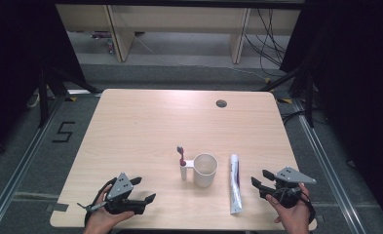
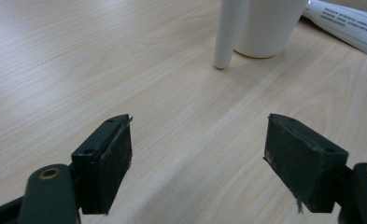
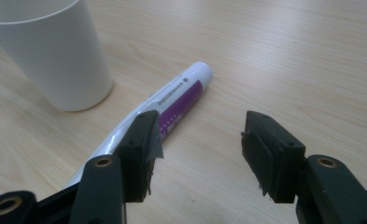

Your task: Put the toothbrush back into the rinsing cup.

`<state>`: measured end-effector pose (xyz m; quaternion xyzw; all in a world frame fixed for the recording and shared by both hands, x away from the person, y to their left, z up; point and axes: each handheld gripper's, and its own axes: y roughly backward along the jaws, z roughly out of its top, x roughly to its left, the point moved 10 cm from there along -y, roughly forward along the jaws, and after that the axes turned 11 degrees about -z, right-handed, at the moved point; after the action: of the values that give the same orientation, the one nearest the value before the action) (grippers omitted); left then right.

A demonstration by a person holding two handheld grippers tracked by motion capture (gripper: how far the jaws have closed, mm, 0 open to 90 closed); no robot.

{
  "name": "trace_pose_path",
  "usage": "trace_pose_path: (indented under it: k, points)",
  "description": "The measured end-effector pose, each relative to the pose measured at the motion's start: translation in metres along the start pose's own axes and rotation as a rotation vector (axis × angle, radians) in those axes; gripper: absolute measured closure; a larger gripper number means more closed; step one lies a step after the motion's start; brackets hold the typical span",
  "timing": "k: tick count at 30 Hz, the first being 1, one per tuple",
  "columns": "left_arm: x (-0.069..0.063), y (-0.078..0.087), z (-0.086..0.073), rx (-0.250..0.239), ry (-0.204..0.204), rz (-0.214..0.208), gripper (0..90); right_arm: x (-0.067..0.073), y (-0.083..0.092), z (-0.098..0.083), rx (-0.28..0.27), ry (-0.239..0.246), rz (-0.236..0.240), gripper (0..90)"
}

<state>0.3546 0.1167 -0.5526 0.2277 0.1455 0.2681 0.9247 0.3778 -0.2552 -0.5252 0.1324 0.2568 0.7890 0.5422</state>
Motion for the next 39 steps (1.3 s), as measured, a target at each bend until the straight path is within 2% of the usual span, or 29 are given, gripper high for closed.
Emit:
trace_pose_path:
  k: [4, 7, 10, 11, 12, 14, 15, 16, 17, 20, 21, 22, 23, 24, 25, 26, 31, 35, 38, 39]
  points:
    - [0.002, 0.000, 0.000, -0.003, 0.012, 0.008, 22.7, 0.008, 0.001, 0.004, -0.017, -0.014, 0.034, 49.6]
    - [0.002, 0.000, -0.001, -0.001, 0.010, 0.008, 22.7, 0.010, 0.003, 0.005, -0.018, -0.007, 0.042, 51.5]
    - [0.001, -0.001, 0.000, -0.004, 0.010, 0.001, 22.7, 0.020, 0.004, 0.006, -0.016, -0.005, 0.076, 56.2]
    - [0.001, -0.001, 0.000, -0.003, 0.008, 0.000, 22.6, 0.026, 0.005, 0.005, -0.001, -0.018, 0.096, 58.8]
    - [0.001, -0.001, 0.000, -0.003, 0.008, 0.000, 22.7, 0.027, 0.004, 0.007, -0.013, 0.011, 0.100, 60.6]
    - [0.001, -0.001, 0.000, -0.005, 0.008, 0.000, 22.7, 0.038, 0.005, 0.005, 0.012, 0.007, 0.125, 64.3]
    - [0.001, -0.001, 0.000, -0.004, 0.007, -0.001, 22.6, 0.041, 0.005, 0.004, 0.018, 0.036, 0.135, 65.8]
    - [0.001, -0.001, 0.000, -0.004, 0.007, -0.001, 22.7, 0.041, 0.005, 0.004, 0.018, 0.036, 0.135, 65.8]
    - [0.001, -0.001, 0.000, -0.005, 0.008, -0.001, 22.6, 0.052, 0.004, 0.001, 0.044, 0.057, 0.158, 69.8]
    - [0.001, -0.001, 0.000, -0.005, 0.009, -0.001, 22.6, 0.062, 0.001, -0.002, 0.054, 0.102, 0.190, 76.2]
    - [0.002, -0.001, -0.001, -0.004, 0.008, -0.002, 22.6, 0.068, 0.002, -0.004, 0.078, 0.086, 0.206, 78.5]
    - [0.002, -0.001, -0.001, -0.004, 0.008, -0.002, 22.7, 0.068, 0.002, -0.004, 0.078, 0.086, 0.206, 78.5]
    - [0.002, -0.001, -0.001, 0.000, 0.010, 0.001, 22.7, 0.070, -0.001, -0.003, 0.065, 0.114, 0.220, 80.6]
    - [0.002, -0.001, -0.001, -0.001, 0.012, 0.000, 22.6, 0.072, -0.001, -0.004, 0.073, 0.121, 0.216, 82.4]
    - [0.002, -0.001, -0.001, 0.000, 0.012, 0.000, 22.6, 0.076, -0.002, -0.006, 0.087, 0.128, 0.232, 84.2]
    - [0.001, -0.001, -0.001, -0.001, 0.007, -0.003, 22.7, 0.079, -0.004, -0.007, 0.087, 0.156, 0.240, 86.9]
    - [0.002, -0.001, -0.001, 0.000, 0.012, 0.000, 22.6, 0.090, -0.006, -0.014, 0.126, 0.188, 0.278, 89.6]
    - [0.001, -0.001, -0.001, 0.002, 0.011, 0.000, 22.7, 0.091, -0.008, -0.016, 0.133, 0.202, 0.278, 89.7]
    - [0.001, -0.001, -0.002, 0.004, 0.012, 0.001, 22.6, 0.095, -0.009, -0.021, 0.158, 0.217, 0.296, 89.9]
    - [0.001, -0.001, -0.001, 0.003, 0.011, -0.001, 22.6, 0.096, -0.008, -0.023, 0.171, 0.207, 0.292, 89.9]
